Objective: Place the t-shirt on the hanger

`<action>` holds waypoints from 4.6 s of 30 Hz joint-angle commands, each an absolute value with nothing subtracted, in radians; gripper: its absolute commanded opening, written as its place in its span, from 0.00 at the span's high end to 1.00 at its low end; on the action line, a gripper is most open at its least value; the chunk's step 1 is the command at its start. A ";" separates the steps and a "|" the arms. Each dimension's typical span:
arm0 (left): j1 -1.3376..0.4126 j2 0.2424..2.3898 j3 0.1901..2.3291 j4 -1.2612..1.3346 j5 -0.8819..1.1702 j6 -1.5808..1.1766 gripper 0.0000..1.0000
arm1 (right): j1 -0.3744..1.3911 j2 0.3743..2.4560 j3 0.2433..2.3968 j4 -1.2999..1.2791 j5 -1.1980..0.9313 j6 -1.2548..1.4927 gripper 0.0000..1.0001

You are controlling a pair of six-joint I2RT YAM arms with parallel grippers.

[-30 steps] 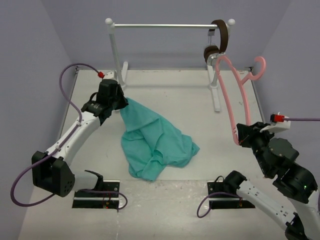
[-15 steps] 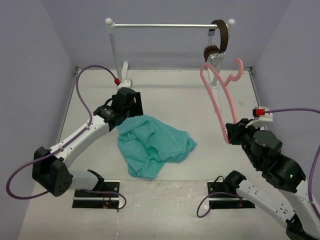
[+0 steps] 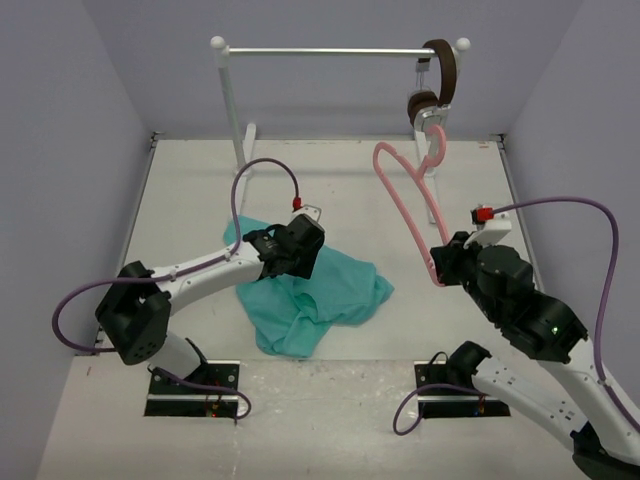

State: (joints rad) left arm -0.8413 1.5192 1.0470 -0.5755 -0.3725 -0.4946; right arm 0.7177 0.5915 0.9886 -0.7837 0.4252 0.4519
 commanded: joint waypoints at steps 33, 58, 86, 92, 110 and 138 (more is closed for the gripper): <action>-0.741 1.564 1.220 -0.576 -0.458 -0.447 1.00 | 0.719 0.519 0.951 -0.795 -0.037 0.480 1.00; -0.657 1.451 1.123 -0.475 -0.281 -0.472 1.00 | 0.719 0.520 0.815 -0.761 -0.196 0.535 1.00; -0.680 1.374 1.421 -0.682 -0.299 -0.392 1.00 | 0.730 0.578 0.818 -0.590 -0.300 0.432 1.00; -0.680 1.324 1.378 -0.663 -0.073 -0.355 1.00 | 0.729 0.581 0.785 -0.463 -0.265 0.495 1.00; -0.687 1.166 1.406 -0.785 -0.232 -0.356 1.00 | 0.740 0.566 0.732 -0.309 0.218 0.692 1.00; -0.709 1.111 1.544 -0.747 -0.435 -0.449 1.00 | 0.766 0.741 0.723 -0.207 0.281 0.728 1.00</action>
